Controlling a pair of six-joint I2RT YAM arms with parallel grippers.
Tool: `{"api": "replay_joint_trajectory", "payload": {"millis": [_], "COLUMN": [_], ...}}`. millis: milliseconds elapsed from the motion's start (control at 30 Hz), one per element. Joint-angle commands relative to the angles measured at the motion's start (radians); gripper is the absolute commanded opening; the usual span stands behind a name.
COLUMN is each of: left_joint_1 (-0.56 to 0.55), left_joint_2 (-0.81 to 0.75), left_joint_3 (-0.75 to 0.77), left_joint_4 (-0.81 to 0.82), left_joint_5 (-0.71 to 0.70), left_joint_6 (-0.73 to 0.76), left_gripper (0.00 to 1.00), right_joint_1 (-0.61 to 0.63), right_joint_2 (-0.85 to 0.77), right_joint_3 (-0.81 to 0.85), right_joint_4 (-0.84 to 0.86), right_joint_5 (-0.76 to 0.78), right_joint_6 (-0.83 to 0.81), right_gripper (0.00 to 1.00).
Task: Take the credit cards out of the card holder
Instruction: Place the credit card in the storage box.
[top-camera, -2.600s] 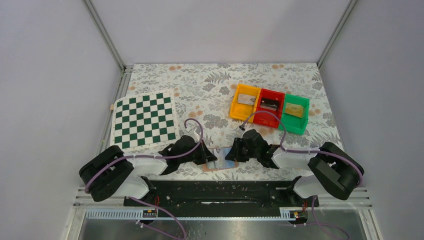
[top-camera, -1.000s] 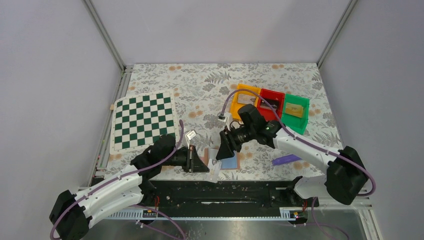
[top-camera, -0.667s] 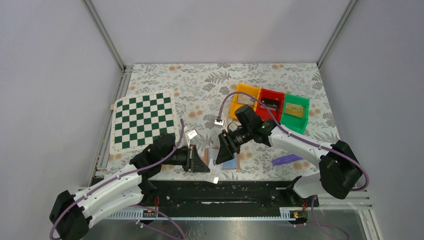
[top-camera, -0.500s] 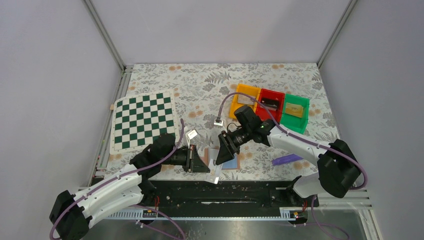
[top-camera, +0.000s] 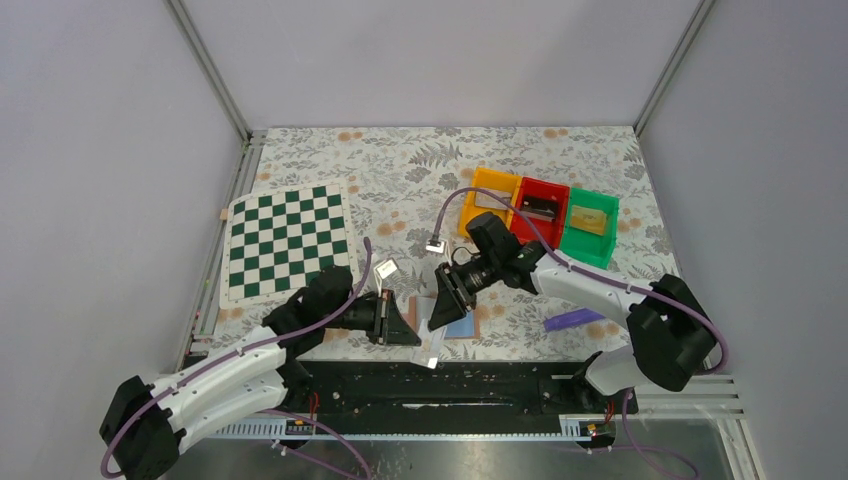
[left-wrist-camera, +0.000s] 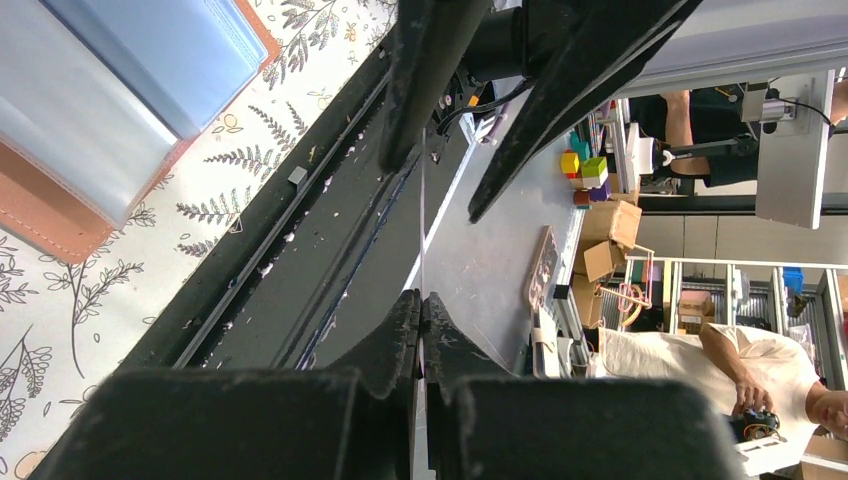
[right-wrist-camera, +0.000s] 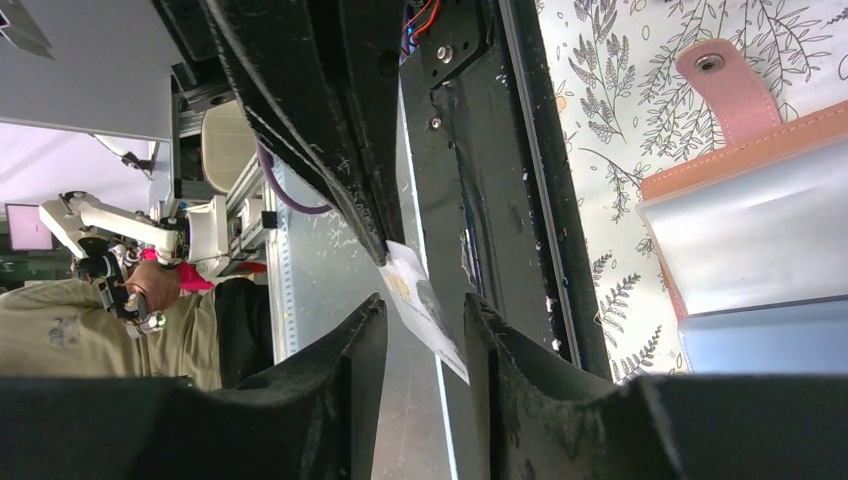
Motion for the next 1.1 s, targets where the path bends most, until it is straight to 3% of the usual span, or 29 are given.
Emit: {"api": "replay_joint_trajectory", "payload": {"millis": [0, 133, 300, 367, 467, 567, 633, 667, 867, 1067], "left_joint_1": [0.004, 0.003, 0.002, 0.003, 0.003, 0.004, 0.004, 0.003, 0.003, 0.003], "left_joint_2": [-0.004, -0.011, 0.005, 0.0, -0.017, -0.033, -0.034, -0.034, -0.036, -0.086], "left_joint_3": [0.036, 0.032, 0.046, 0.073, 0.131, 0.232, 0.308, 0.341, 0.466, 0.41], "left_joint_4": [0.071, 0.071, 0.045, -0.013, -0.118, -0.27, -0.375, -0.426, -0.608, -0.607], "left_joint_5": [0.029, 0.023, -0.001, -0.044, -0.128, -0.269, -0.36, -0.401, -0.58, -0.681], "left_joint_6": [0.004, 0.005, 0.008, 0.029, 0.081, 0.153, 0.206, 0.233, 0.351, 0.387], "left_gripper": [0.0, 0.0, 0.0, 0.14, 0.5, 0.71, 0.94, 0.98, 0.99, 0.99], "right_joint_1": [0.014, 0.019, 0.02, 0.013, -0.025, -0.097, -0.15, -0.18, -0.328, -0.43], "right_joint_2": [0.029, 0.031, -0.021, -0.06, -0.106, -0.149, -0.177, -0.191, -0.219, -0.12], "right_joint_3": [-0.003, 0.001, -0.028, -0.039, -0.055, -0.077, -0.074, -0.074, -0.014, 0.087], "right_joint_4": [0.031, 0.027, 0.061, 0.062, 0.063, 0.07, 0.045, 0.039, -0.02, 0.02], "right_joint_5": [-0.039, -0.049, -0.033, 0.033, 0.121, 0.173, 0.209, 0.235, 0.567, 0.876], "right_joint_6": [0.008, 0.003, 0.026, 0.053, 0.119, 0.178, 0.189, 0.2, 0.259, 0.326], "right_gripper": [0.42, 0.35, 0.01, 0.0, 0.0, 0.0, 0.0, 0.0, 0.0, 0.0]}}
